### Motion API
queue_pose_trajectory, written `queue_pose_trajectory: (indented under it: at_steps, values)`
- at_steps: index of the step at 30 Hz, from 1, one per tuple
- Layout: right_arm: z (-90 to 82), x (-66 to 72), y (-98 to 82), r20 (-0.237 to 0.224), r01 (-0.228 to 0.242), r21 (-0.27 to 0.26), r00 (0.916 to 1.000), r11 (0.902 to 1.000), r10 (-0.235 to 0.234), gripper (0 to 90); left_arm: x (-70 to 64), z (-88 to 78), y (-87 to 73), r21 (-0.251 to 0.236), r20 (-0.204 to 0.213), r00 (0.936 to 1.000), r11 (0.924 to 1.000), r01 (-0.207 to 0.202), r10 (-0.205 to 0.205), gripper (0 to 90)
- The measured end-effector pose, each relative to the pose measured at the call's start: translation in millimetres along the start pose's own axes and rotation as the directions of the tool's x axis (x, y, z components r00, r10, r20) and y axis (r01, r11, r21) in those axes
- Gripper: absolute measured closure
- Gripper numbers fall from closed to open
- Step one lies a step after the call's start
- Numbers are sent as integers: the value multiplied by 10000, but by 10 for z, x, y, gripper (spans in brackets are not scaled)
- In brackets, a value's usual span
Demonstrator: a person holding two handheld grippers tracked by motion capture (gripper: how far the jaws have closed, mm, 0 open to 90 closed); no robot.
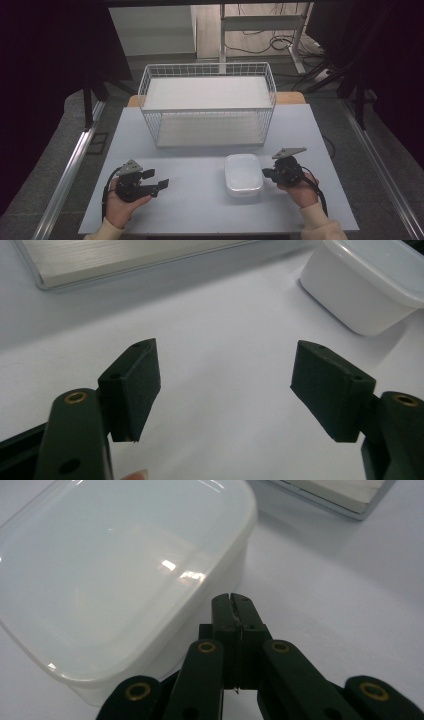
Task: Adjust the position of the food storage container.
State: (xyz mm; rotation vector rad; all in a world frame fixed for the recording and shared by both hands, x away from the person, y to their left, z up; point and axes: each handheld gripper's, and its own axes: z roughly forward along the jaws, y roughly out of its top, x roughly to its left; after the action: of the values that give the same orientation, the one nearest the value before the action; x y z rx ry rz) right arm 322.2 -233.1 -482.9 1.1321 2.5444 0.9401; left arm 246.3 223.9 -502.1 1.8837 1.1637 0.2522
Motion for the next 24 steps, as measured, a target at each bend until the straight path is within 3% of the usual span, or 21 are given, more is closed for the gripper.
queue_pose_trajectory:
  at_steps: [11, 24]
  values:
    - [49, 76, 26, -136, 114, 89, 9998, 9999, -113, 900, 7, 8, -3, 36, -3, 10000, 10000, -4, 4, 274]
    - [154, 302, 112, -662, 525, 32, 9964, 9986, -522, 900, 7, 8, -2, 32, 3, 10000, 10000, 0, 0, 274]
